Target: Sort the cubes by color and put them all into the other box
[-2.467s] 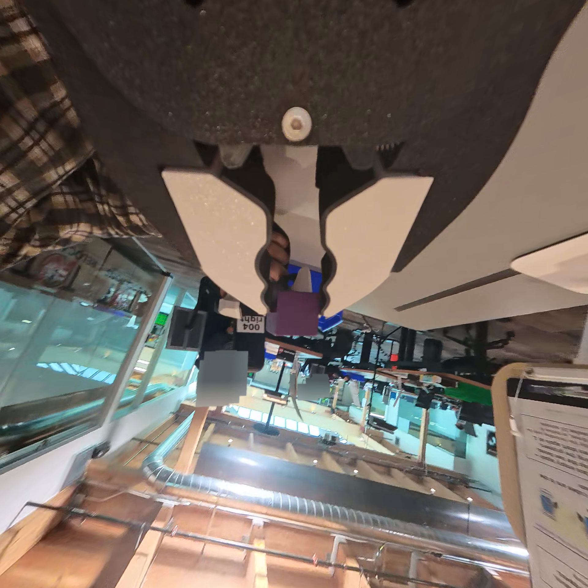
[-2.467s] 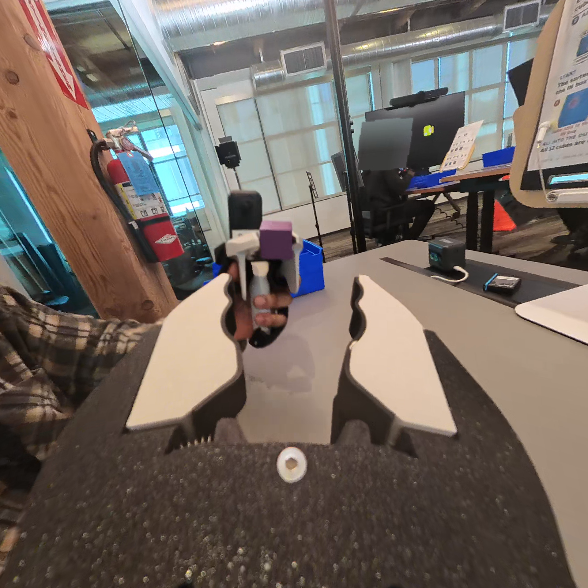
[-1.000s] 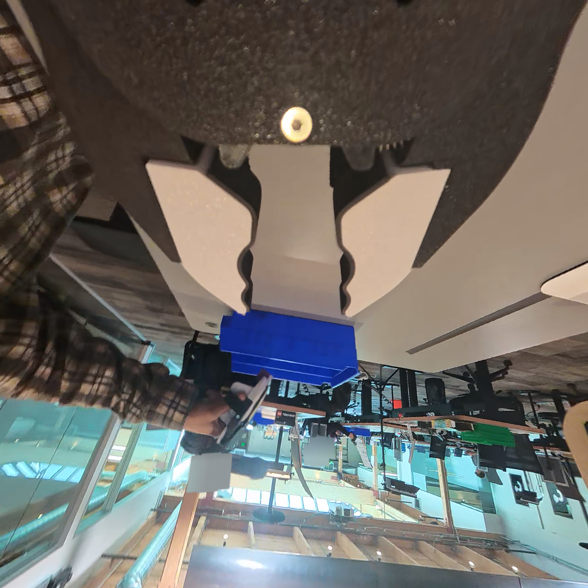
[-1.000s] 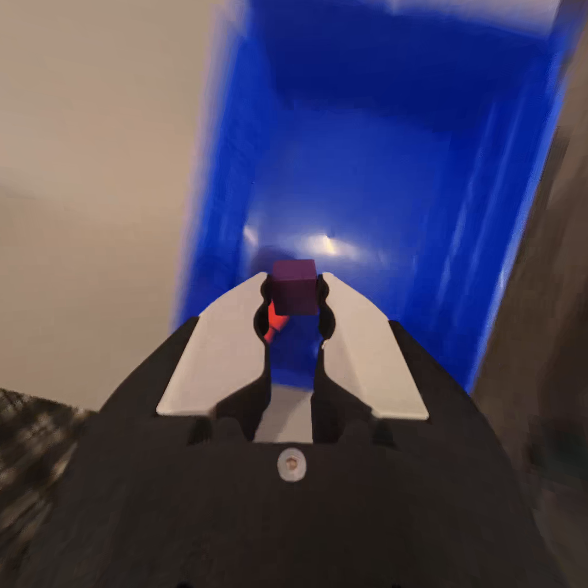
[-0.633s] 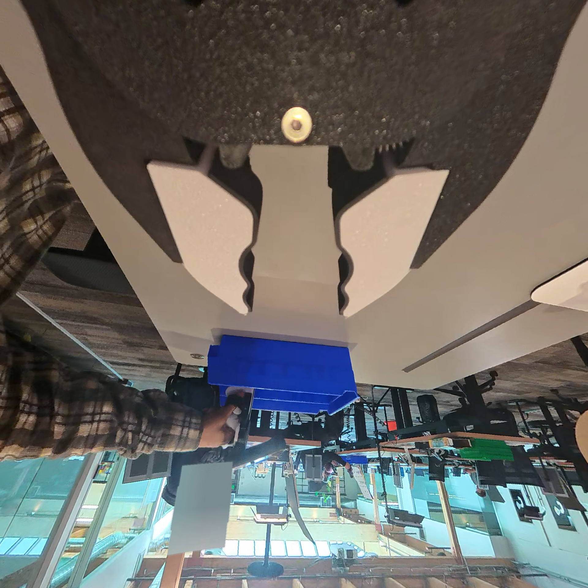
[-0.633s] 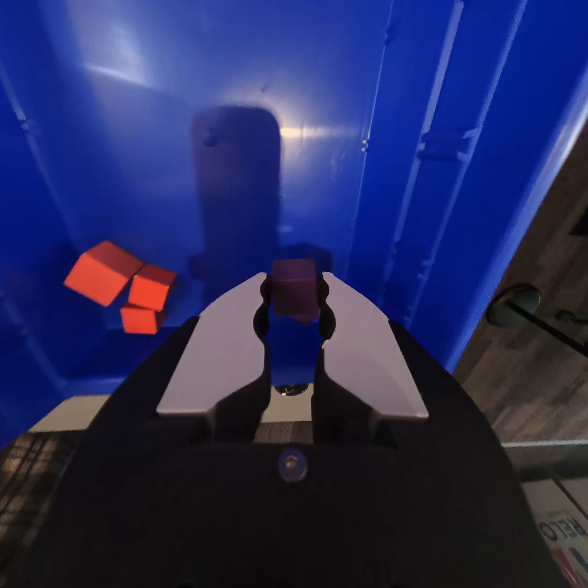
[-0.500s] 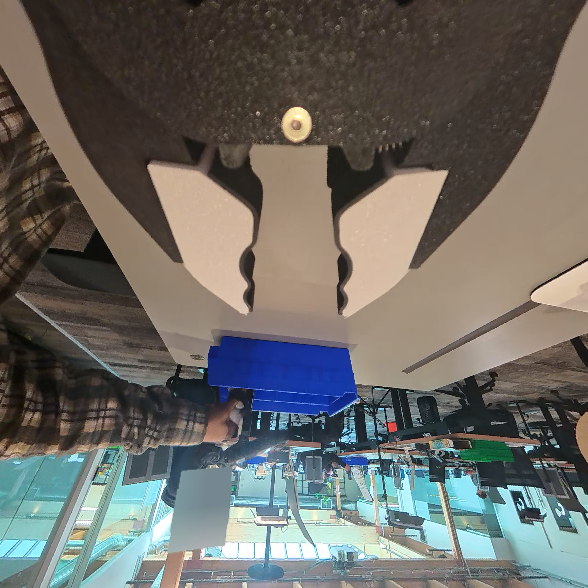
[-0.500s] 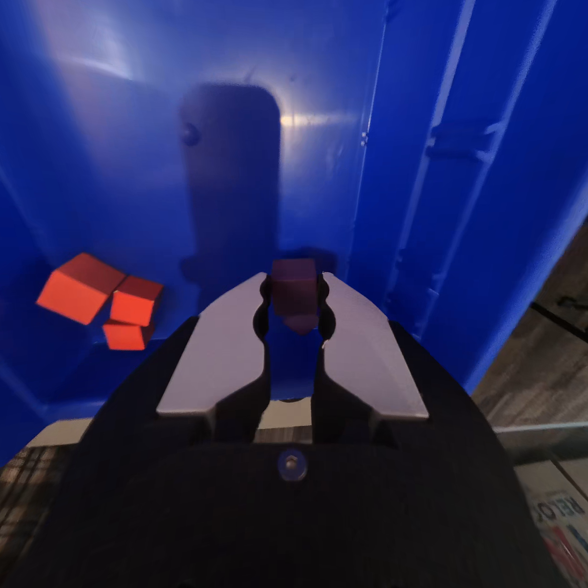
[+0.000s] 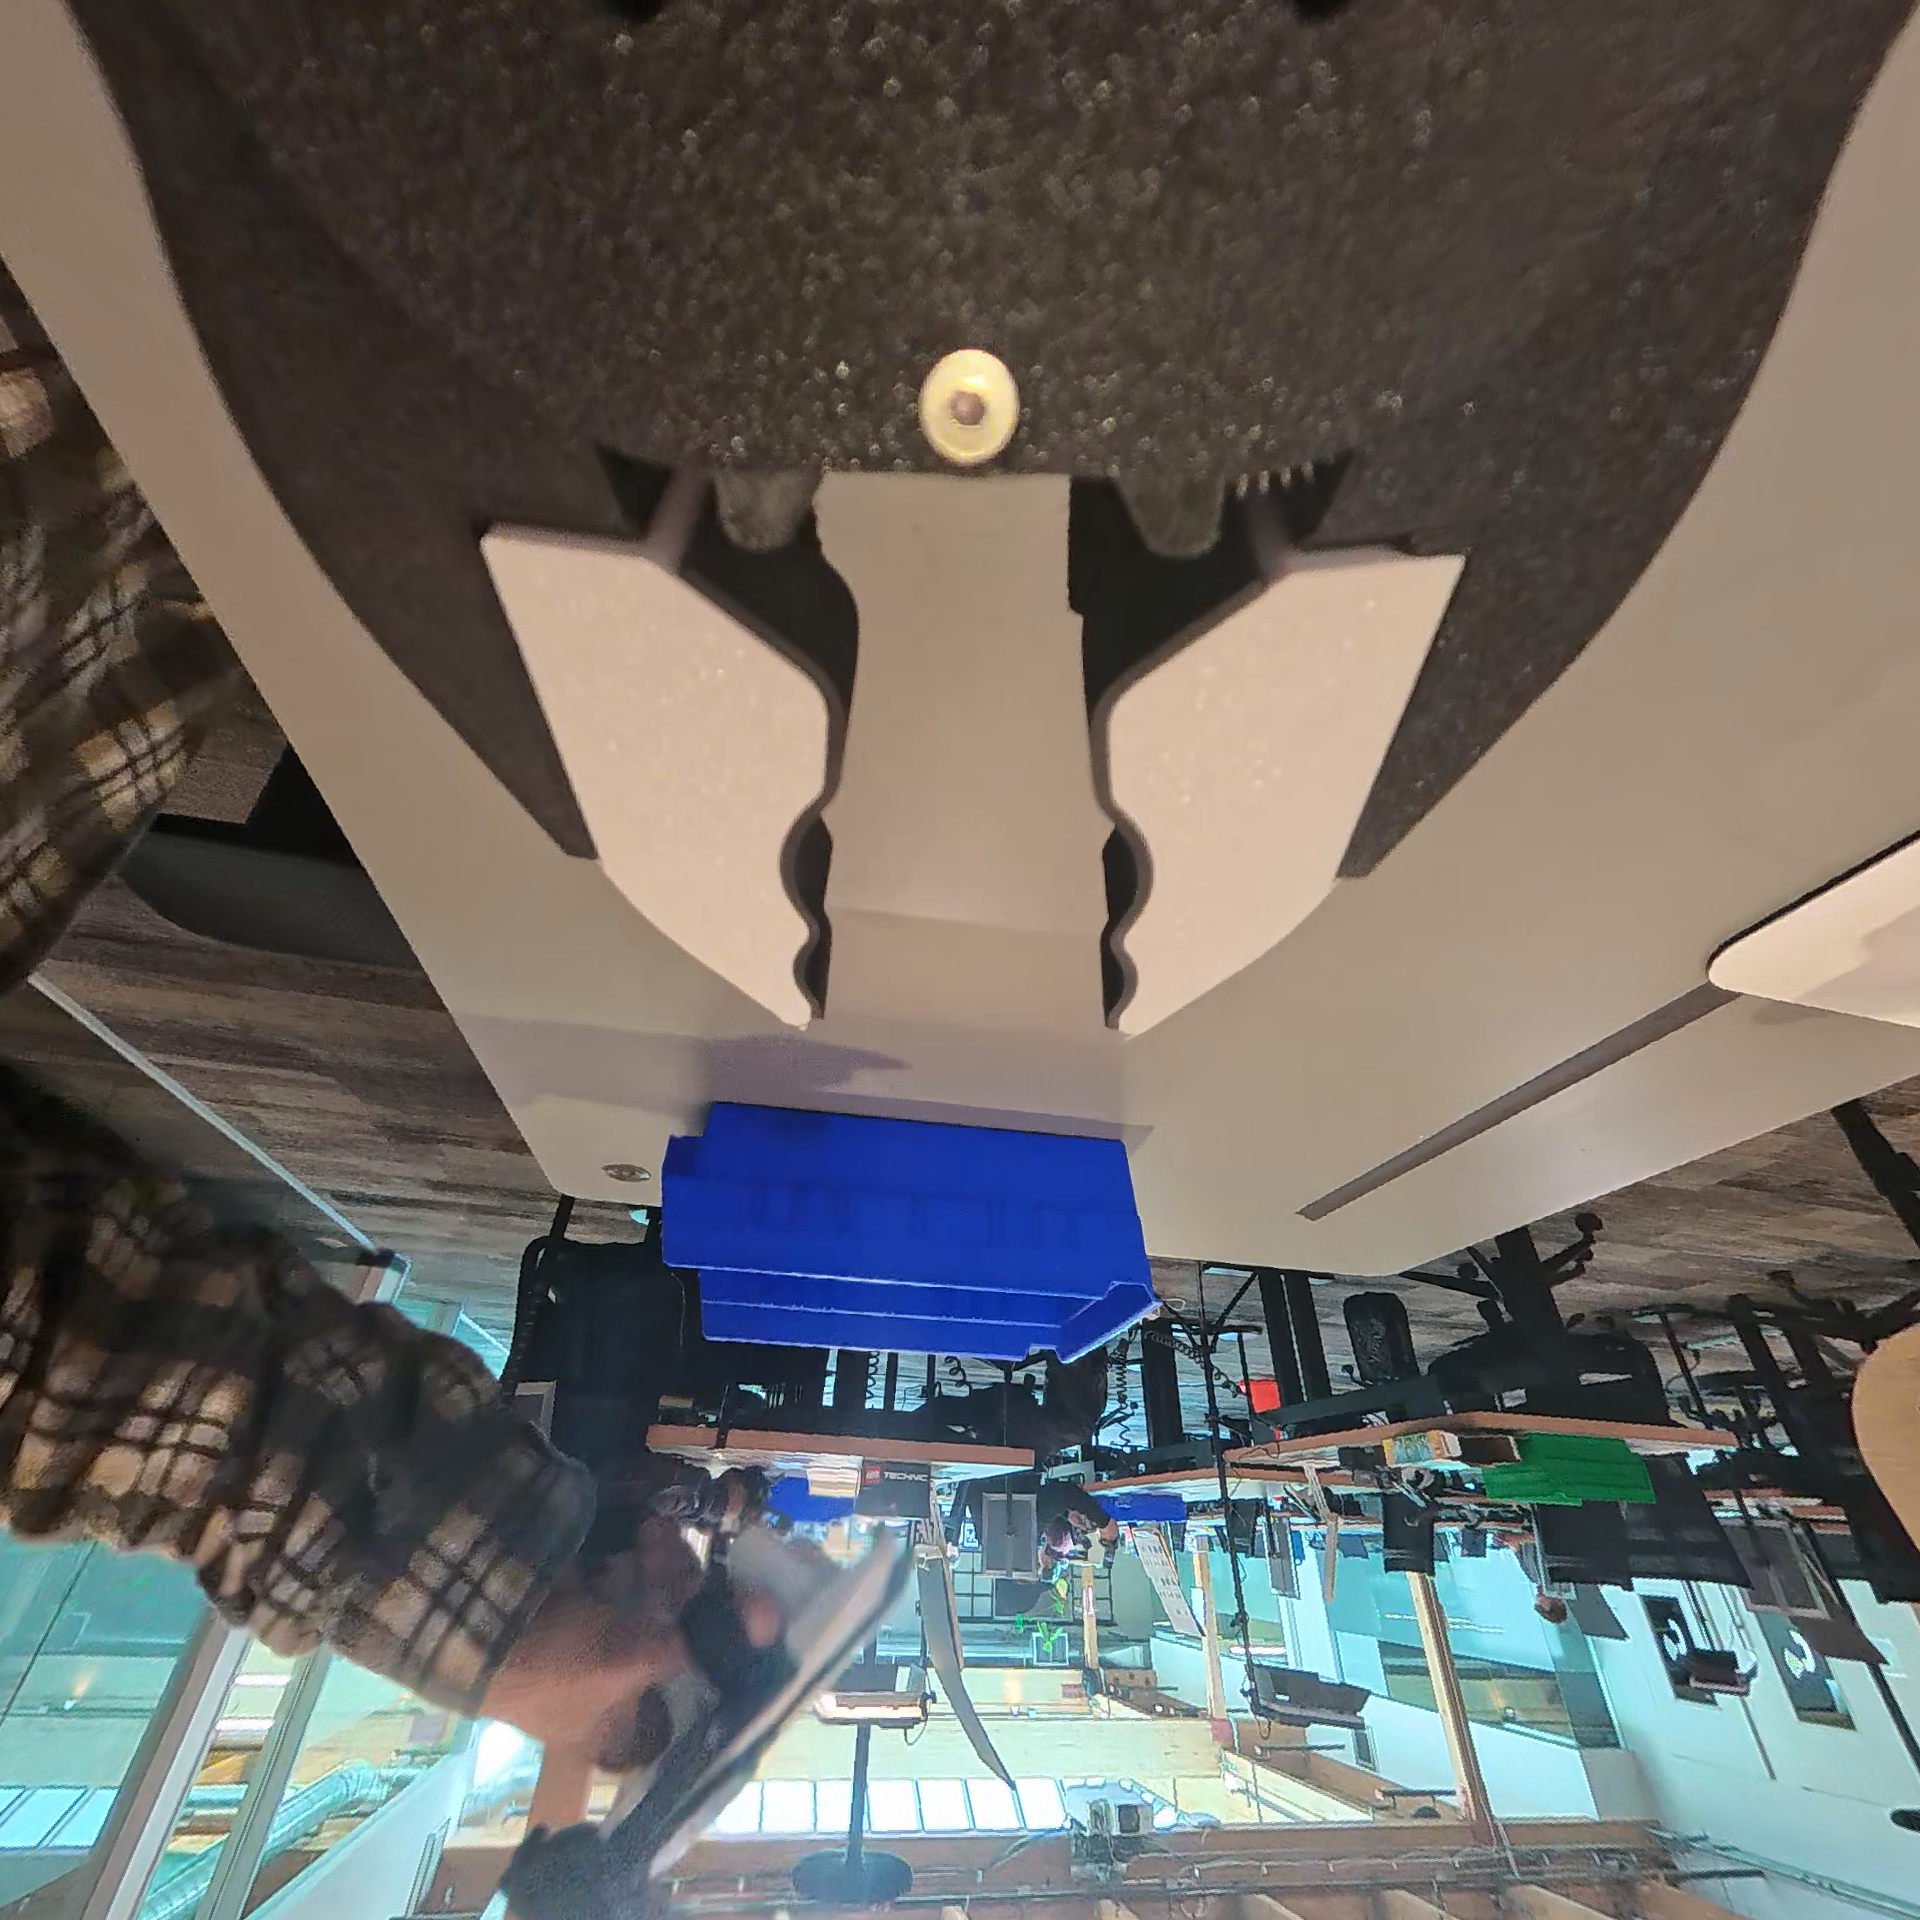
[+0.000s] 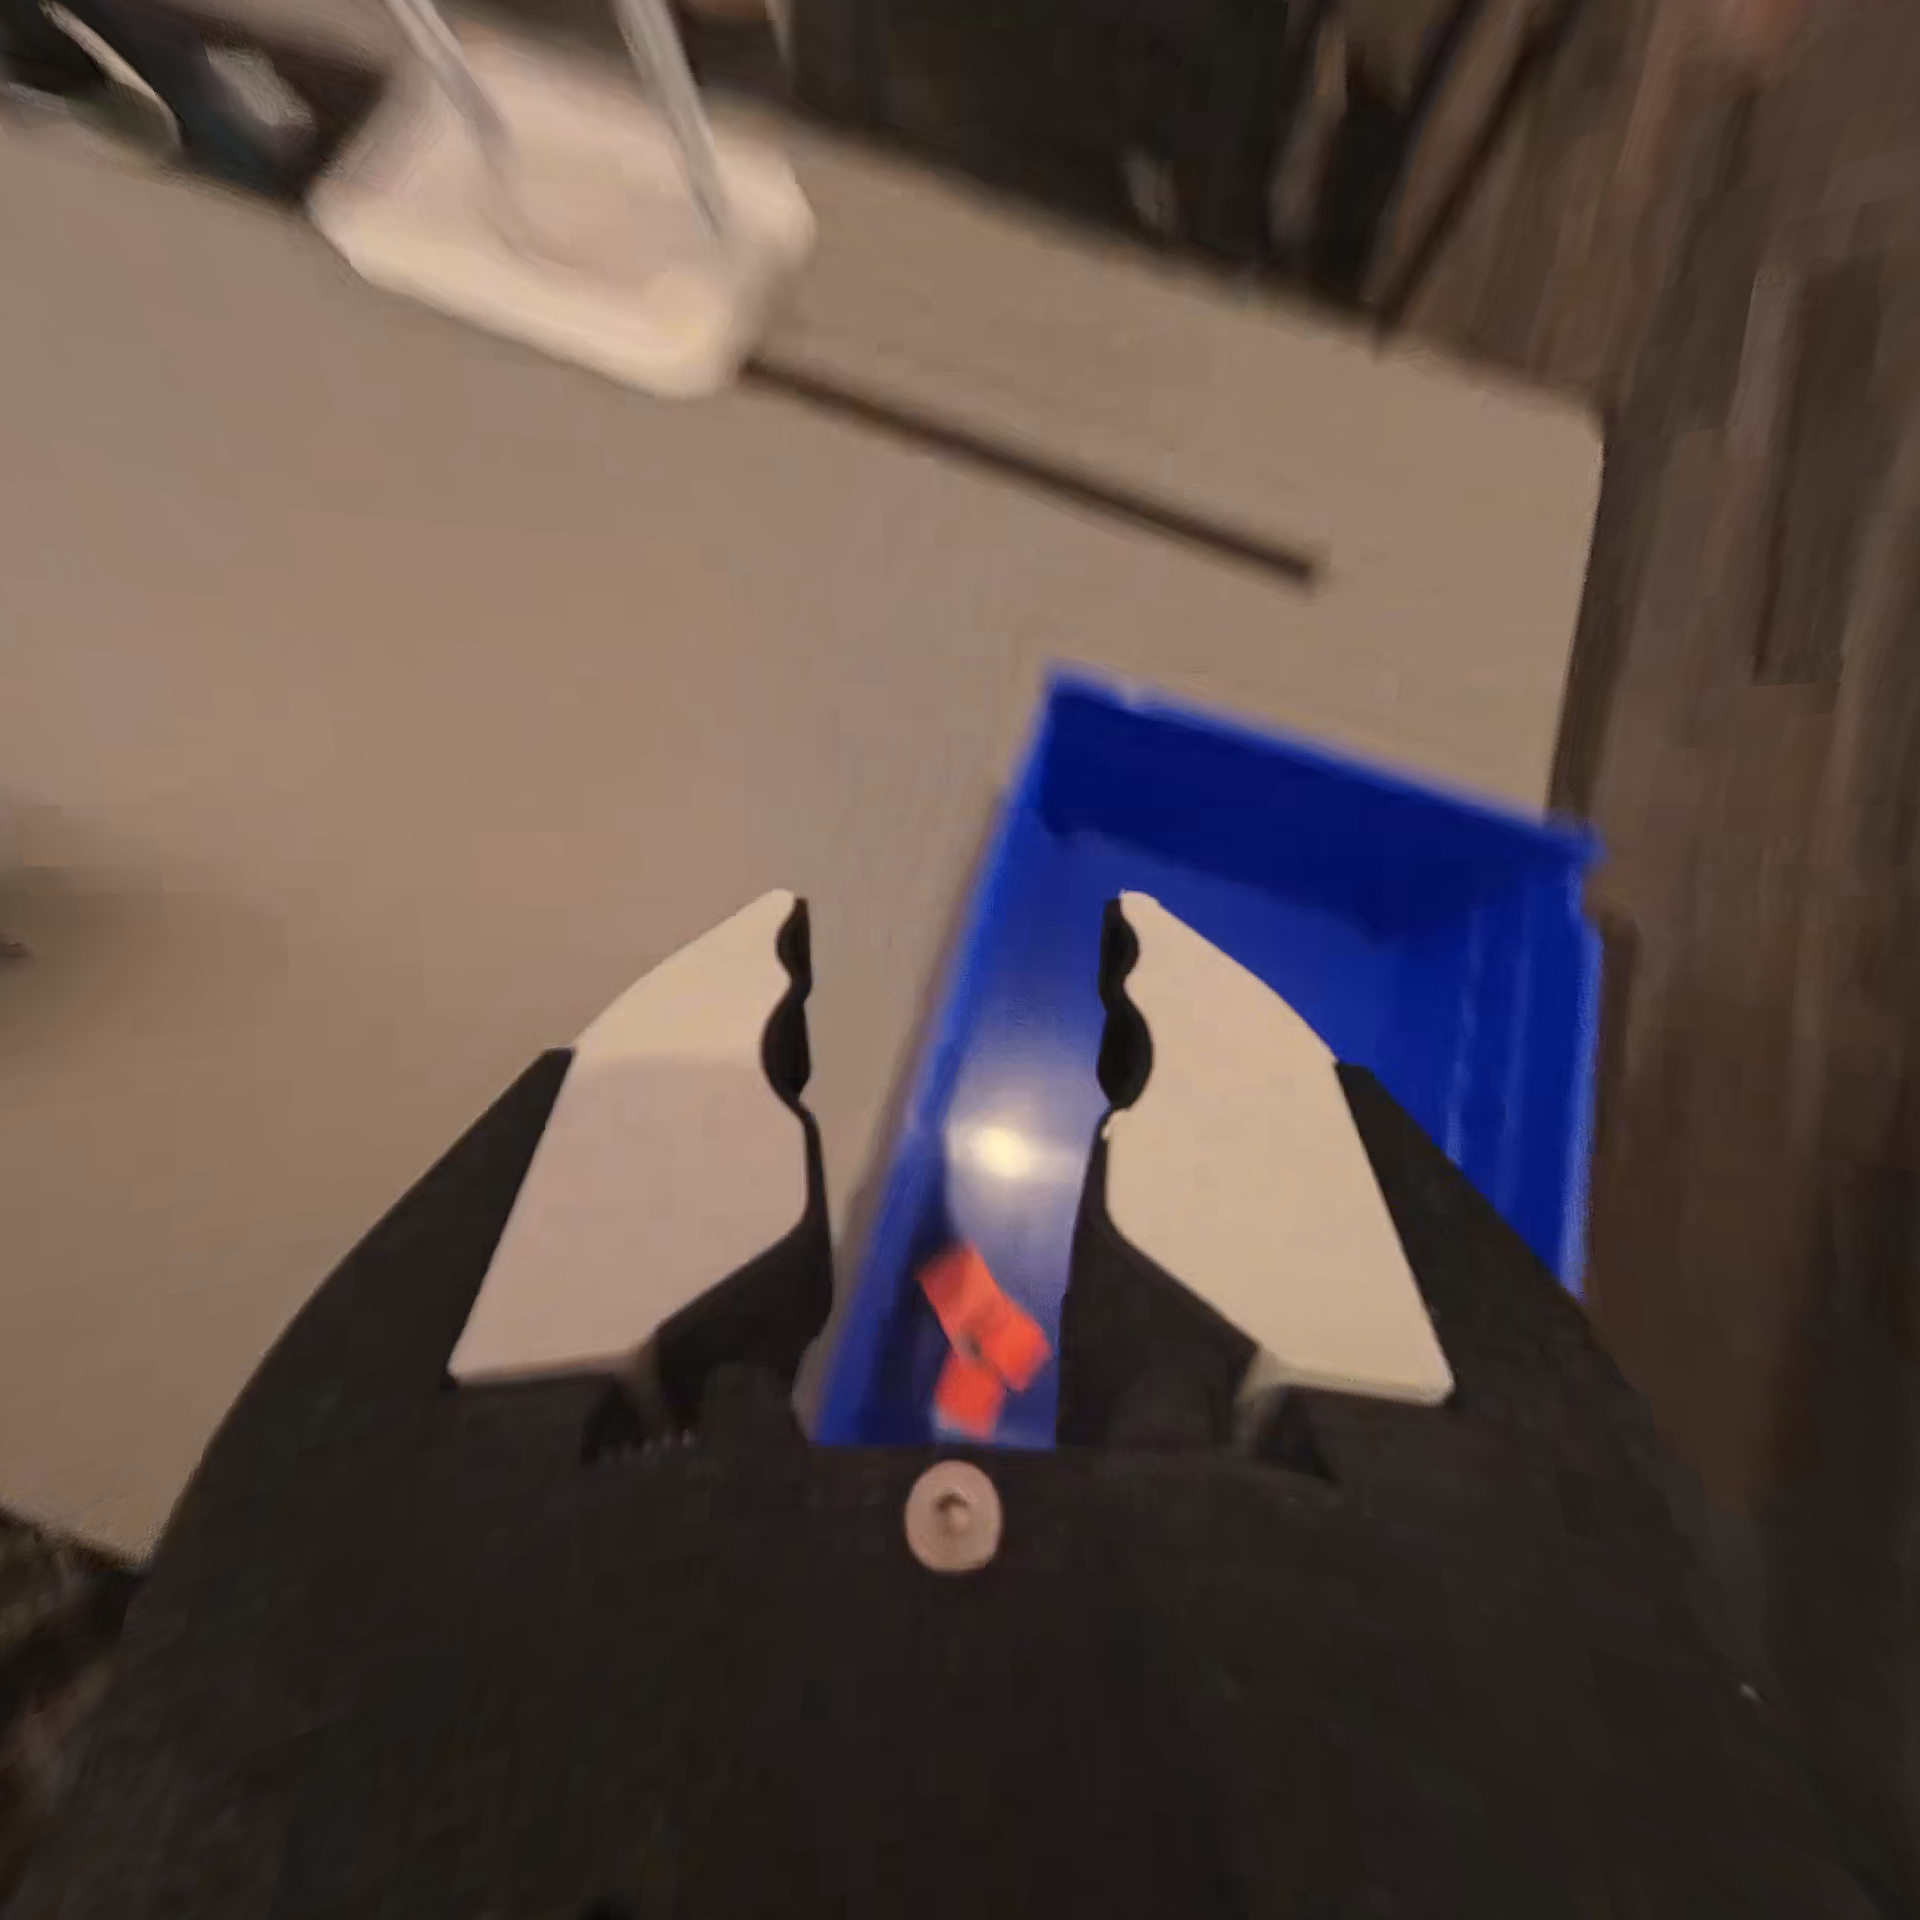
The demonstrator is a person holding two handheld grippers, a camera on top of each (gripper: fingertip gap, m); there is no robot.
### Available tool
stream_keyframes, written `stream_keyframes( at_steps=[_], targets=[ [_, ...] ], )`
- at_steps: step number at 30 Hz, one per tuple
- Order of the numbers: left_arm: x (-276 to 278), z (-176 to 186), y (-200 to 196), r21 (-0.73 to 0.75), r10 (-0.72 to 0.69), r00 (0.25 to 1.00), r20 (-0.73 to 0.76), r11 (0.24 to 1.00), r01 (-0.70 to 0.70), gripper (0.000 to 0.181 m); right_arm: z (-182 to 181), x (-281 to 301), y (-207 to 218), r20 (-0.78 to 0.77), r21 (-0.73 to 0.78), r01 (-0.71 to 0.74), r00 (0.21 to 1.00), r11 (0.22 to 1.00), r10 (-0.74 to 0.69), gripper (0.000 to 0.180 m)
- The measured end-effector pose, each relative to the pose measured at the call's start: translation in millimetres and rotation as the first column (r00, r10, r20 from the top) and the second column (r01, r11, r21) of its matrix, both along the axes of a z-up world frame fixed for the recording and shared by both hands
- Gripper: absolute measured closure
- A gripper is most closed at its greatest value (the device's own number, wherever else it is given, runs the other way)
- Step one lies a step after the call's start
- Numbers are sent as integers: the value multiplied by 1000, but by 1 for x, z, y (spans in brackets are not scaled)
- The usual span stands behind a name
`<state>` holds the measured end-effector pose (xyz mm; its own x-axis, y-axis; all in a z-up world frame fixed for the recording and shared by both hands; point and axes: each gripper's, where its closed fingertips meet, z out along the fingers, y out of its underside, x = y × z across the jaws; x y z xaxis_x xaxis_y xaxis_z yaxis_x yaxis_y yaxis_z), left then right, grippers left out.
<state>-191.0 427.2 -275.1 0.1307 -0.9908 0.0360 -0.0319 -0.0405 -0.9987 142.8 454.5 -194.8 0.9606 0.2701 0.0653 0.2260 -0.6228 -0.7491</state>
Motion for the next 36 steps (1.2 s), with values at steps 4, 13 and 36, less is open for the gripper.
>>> stream_keyframes(
  at_steps=[4,13,36],
  targets=[
    [2,-6,1,10,11,1000,-28,1000,-10,131,28,-99,9,-128,400,-198,955,895,268,112],
    [-19,8,3,49,88,996,-19,995,-87,127,-42,-226,41,-466,649,-160,689,744,555,104],
    [-507,-37,131,399,651,3,-759,468,-788,121,-106,-263,38,-312,539,-390,731,747,607,109]
  ],
)
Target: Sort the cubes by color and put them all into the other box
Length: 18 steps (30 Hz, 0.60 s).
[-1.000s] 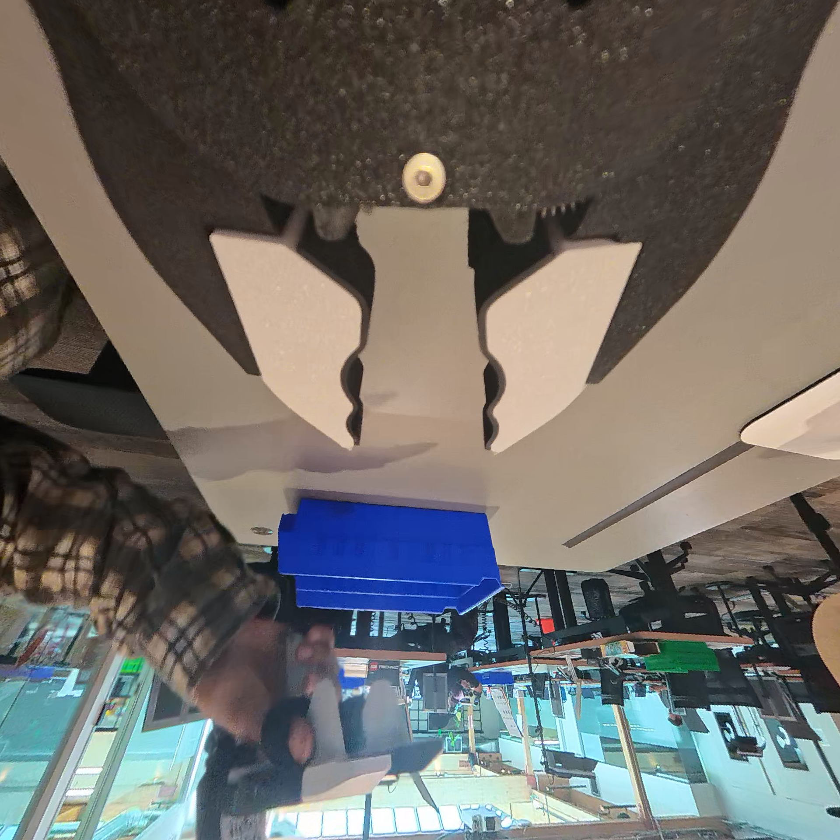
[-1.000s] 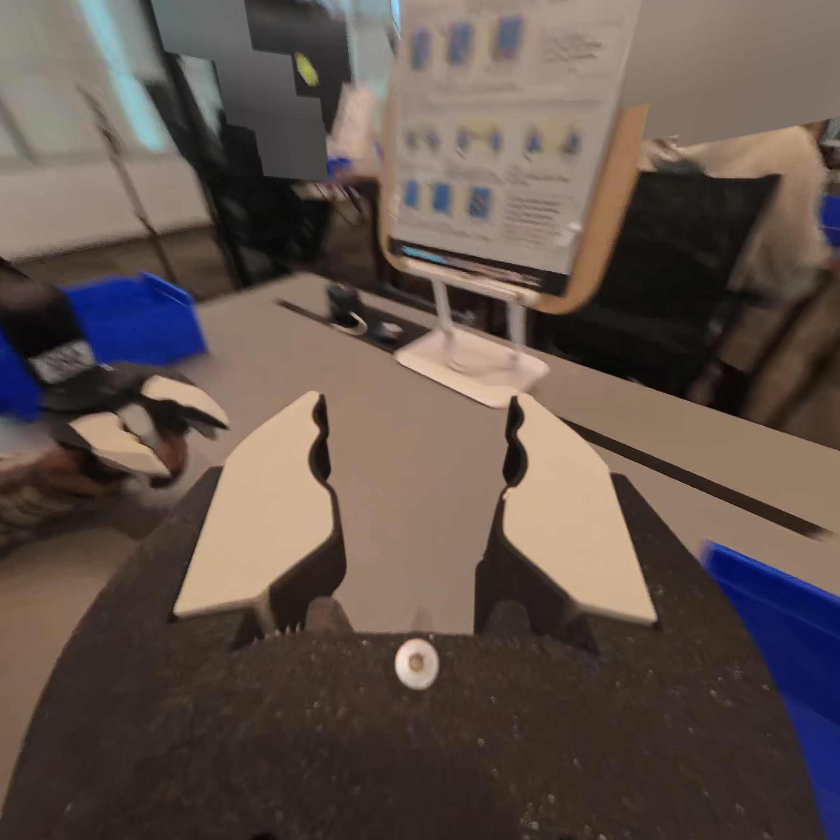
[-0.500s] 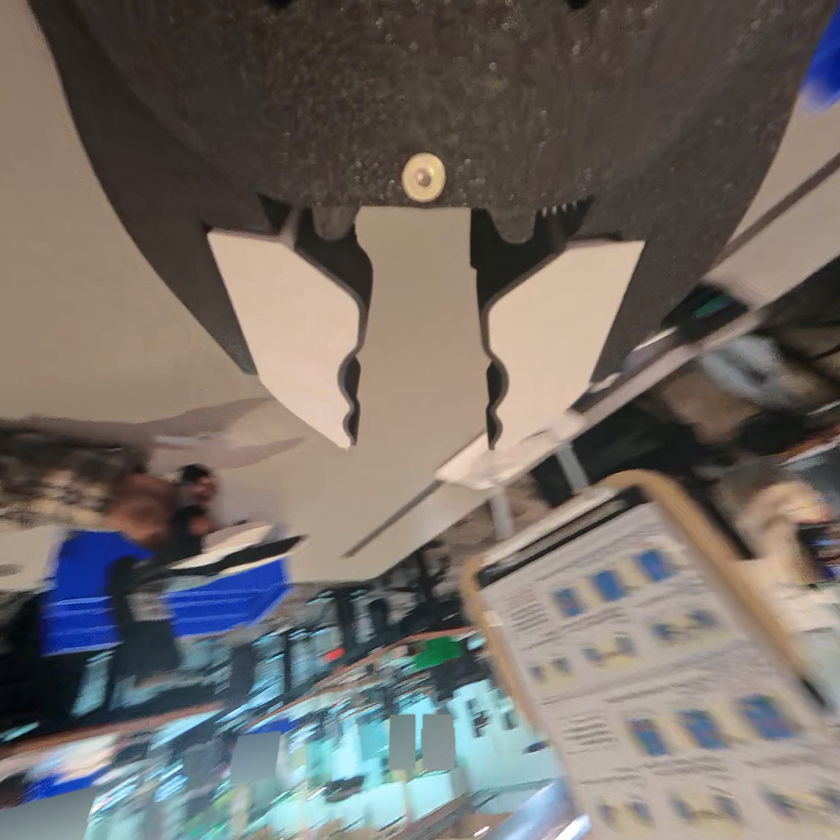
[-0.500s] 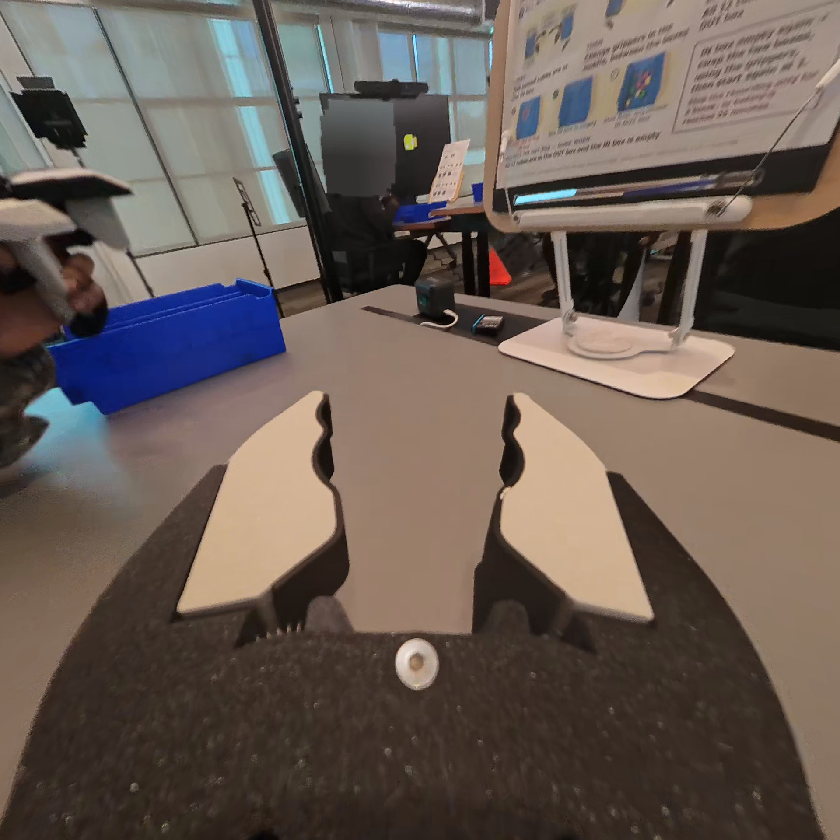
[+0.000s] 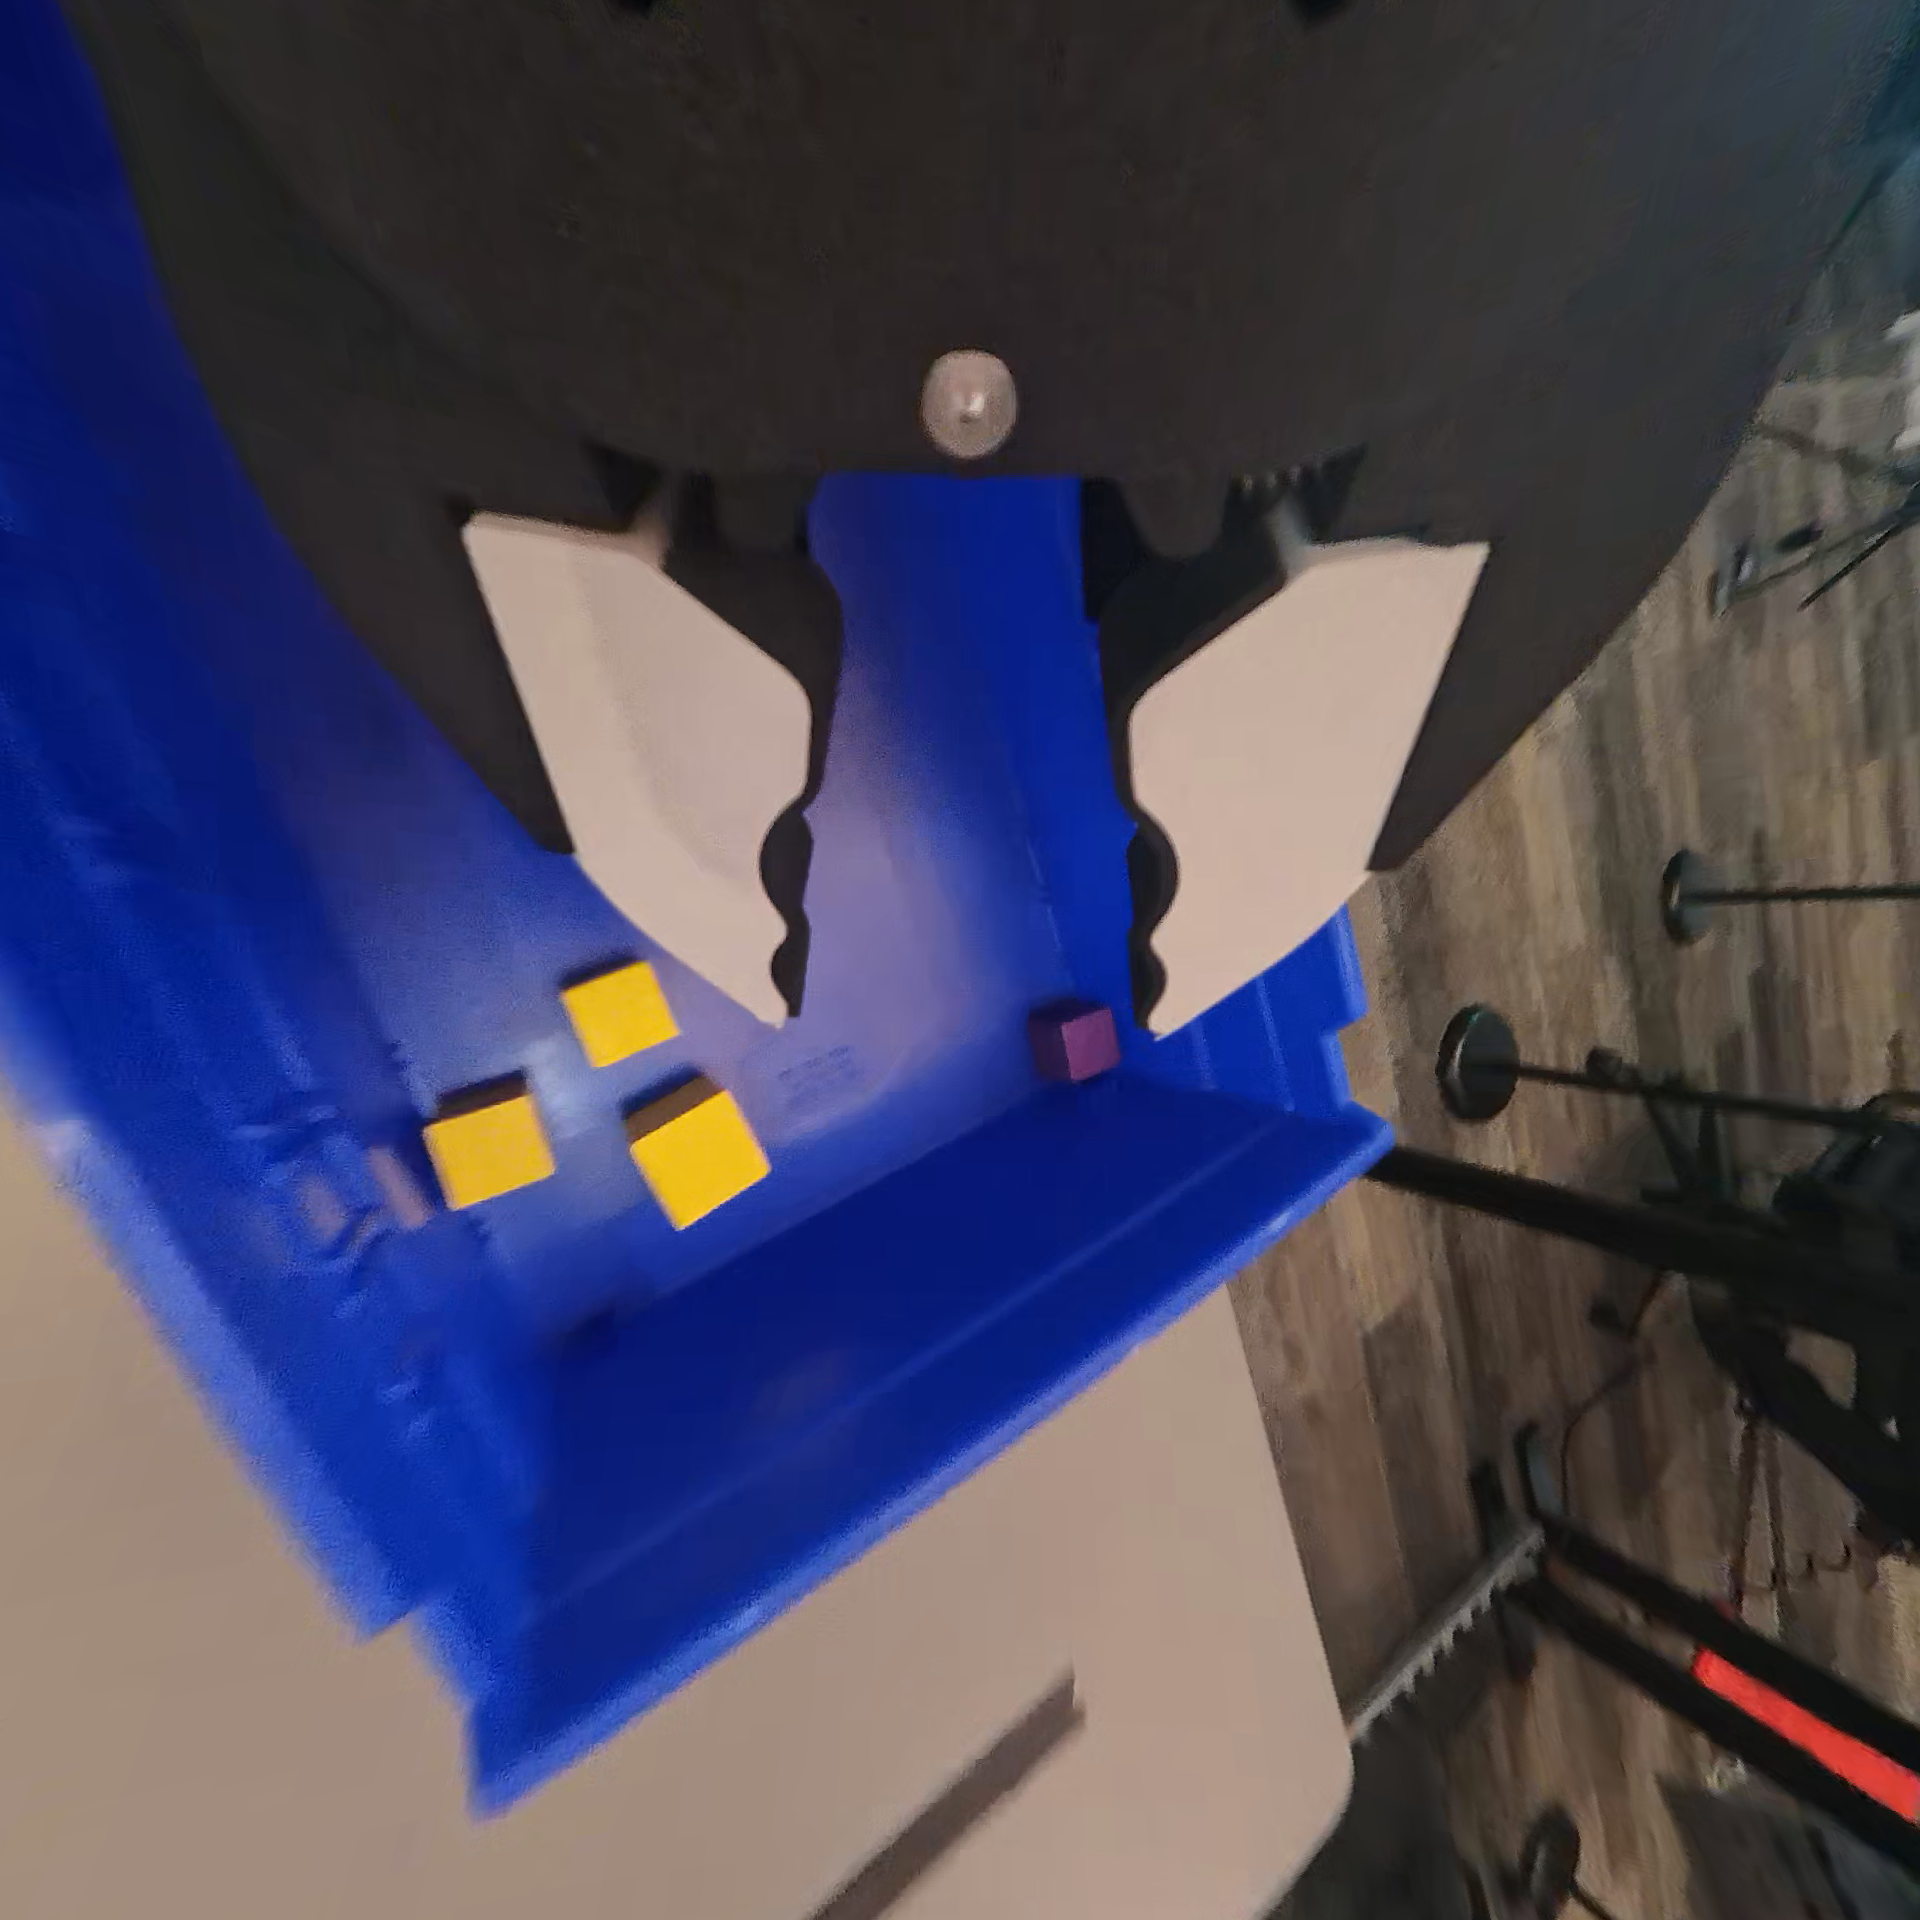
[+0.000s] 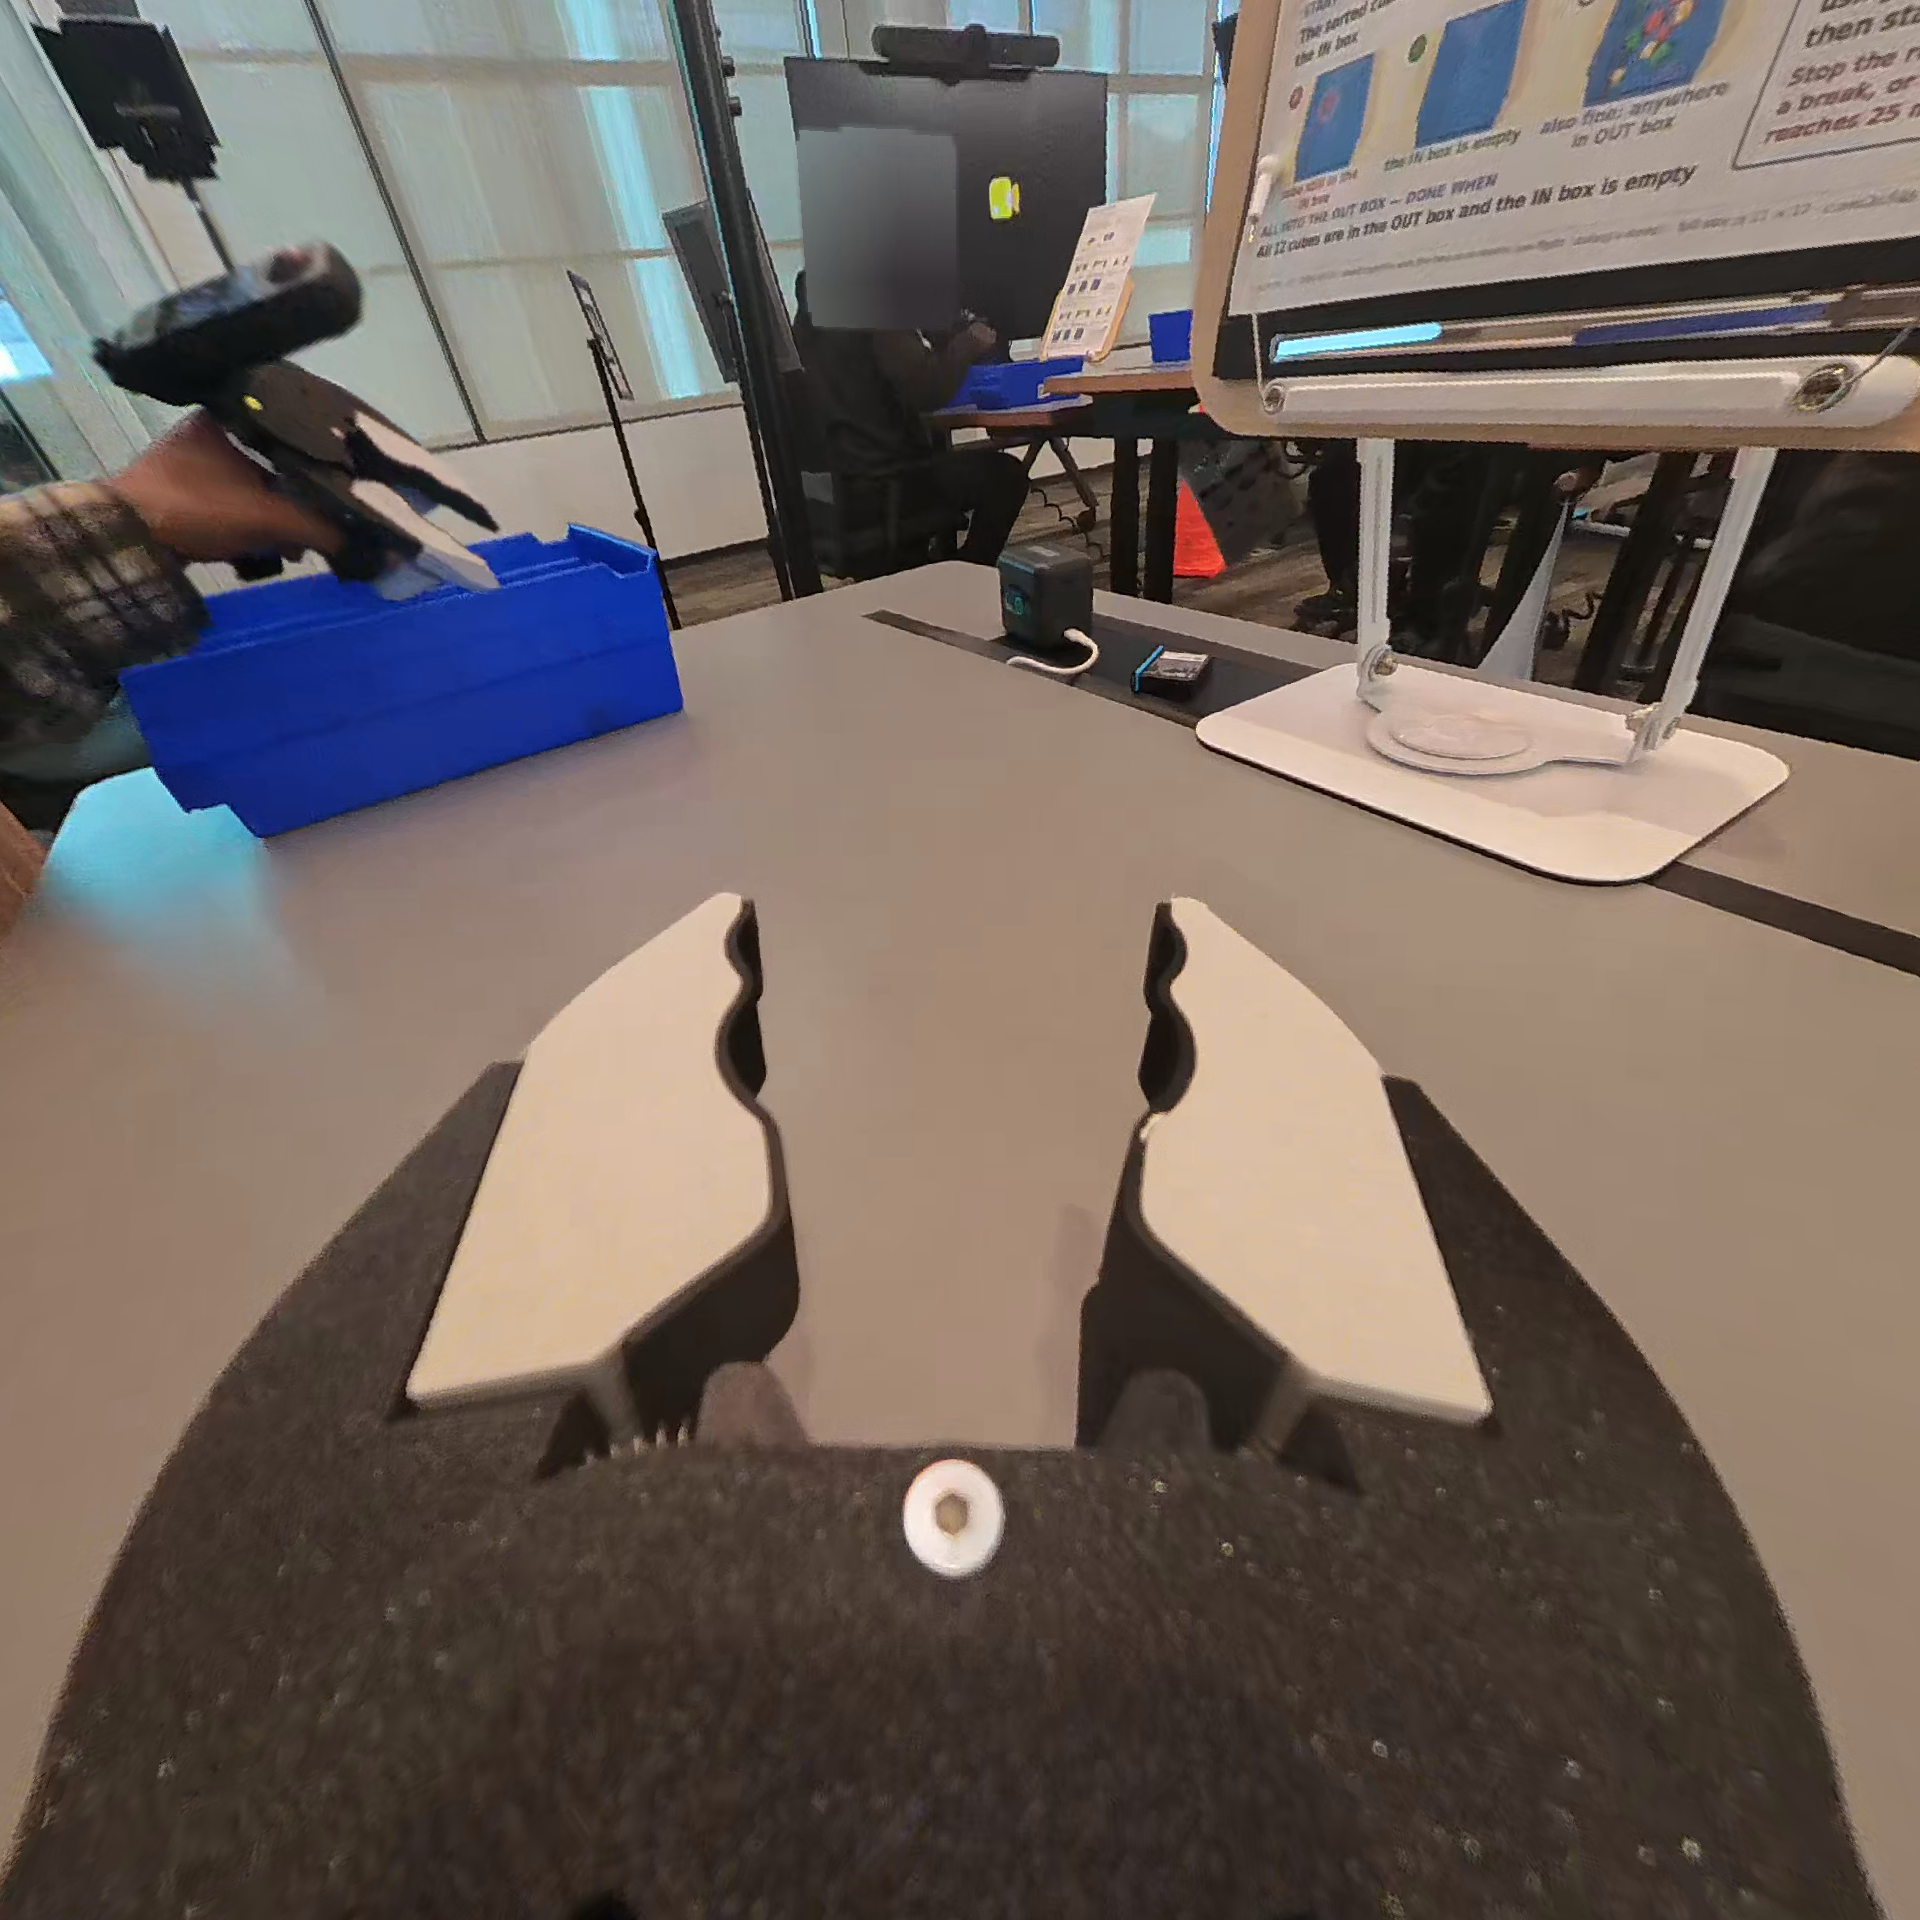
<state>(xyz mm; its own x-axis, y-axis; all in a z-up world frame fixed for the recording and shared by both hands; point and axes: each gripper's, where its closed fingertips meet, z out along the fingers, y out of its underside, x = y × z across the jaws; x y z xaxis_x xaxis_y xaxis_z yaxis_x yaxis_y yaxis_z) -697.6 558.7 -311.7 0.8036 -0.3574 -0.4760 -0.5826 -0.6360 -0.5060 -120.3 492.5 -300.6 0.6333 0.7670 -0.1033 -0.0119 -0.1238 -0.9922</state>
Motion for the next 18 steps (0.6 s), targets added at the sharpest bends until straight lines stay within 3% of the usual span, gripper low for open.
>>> stream_keyframes(
  at_steps=[8,18],
  targets=[
    [-23,-49,26,-87,85,996,-15,993,-86,121,-10,1,4,7,-41,-14,1000,999,15,110],
    [-39,-77,38,-174,155,988,-21,972,-157,118,-12,-2,3,13,-52,-40,999,998,41,110]
  ],
)
